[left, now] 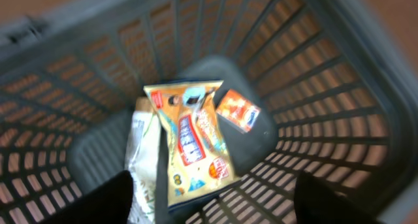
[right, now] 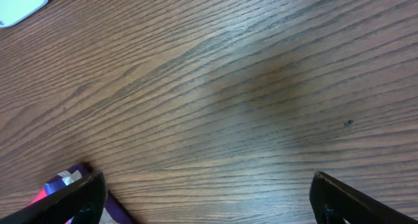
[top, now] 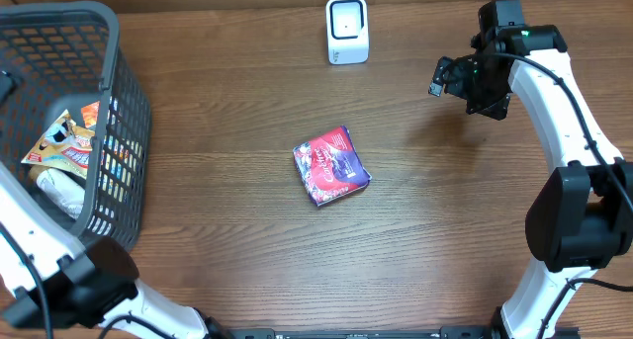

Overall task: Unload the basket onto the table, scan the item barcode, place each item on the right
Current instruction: 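Reach into the basket and grasp the yellow snack bag with the left gripper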

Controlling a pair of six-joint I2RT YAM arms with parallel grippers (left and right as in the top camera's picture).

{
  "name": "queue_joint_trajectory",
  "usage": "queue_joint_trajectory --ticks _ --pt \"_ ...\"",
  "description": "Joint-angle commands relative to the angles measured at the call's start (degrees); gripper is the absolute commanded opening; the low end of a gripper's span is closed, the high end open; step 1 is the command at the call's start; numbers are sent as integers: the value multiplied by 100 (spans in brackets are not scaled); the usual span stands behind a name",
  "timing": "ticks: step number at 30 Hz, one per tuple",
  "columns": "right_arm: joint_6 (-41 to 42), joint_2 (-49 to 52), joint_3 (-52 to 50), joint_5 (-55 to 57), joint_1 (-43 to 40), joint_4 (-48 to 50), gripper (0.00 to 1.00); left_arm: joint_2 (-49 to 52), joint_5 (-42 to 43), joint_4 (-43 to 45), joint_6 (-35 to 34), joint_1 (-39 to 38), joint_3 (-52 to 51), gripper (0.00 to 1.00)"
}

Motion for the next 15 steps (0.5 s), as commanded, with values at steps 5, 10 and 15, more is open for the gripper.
queue_joint_trajectory --ticks 5,10,15 --pt "24 -155 162 35 -2 9 100 1220 -118 144 -70 -48 -962 100" --pt "26 -155 162 35 -2 11 100 1812 -229 267 -240 -35 -1134 100" --pt "26 -155 162 35 -2 11 100 2334 -334 339 -264 -37 -1134 100"
